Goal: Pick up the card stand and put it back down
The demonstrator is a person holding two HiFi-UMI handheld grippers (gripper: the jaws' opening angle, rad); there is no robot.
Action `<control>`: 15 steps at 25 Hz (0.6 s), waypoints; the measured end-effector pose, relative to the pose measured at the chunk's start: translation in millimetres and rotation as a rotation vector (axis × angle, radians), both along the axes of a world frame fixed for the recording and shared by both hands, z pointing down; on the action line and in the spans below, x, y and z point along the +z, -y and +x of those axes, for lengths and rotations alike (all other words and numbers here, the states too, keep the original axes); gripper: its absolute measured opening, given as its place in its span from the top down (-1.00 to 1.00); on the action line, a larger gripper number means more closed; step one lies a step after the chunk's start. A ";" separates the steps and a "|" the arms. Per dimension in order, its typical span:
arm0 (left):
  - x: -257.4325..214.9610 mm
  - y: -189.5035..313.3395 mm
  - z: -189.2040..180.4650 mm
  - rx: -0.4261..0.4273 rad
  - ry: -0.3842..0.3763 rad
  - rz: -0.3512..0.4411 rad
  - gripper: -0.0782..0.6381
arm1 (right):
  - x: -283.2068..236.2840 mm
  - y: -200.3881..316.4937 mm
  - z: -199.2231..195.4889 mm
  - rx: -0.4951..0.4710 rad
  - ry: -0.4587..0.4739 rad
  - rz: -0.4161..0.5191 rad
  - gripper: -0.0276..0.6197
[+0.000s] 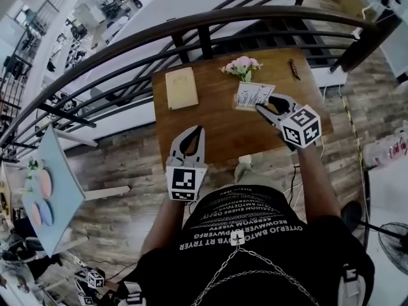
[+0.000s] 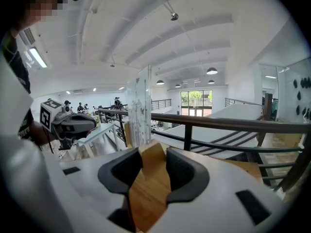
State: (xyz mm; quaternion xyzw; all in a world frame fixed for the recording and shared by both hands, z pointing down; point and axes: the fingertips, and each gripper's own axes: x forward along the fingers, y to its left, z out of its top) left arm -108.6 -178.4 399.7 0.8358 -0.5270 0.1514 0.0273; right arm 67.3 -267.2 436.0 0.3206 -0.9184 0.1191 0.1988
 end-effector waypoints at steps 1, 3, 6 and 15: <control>0.4 -1.2 -0.4 0.002 -0.001 -0.001 0.70 | -0.6 -1.1 -0.4 0.001 0.000 0.001 0.39; 2.3 -2.6 -0.9 0.006 -0.004 -0.005 0.70 | -0.5 -2.5 -1.0 0.004 -0.004 0.002 0.39; 4.7 -2.8 -0.2 0.010 -0.005 -0.011 0.70 | -0.6 -3.3 0.2 0.011 -0.009 0.002 0.39; 19.4 11.5 5.4 0.014 -0.022 -0.041 0.70 | 9.5 7.4 8.4 0.023 -0.025 -0.006 0.39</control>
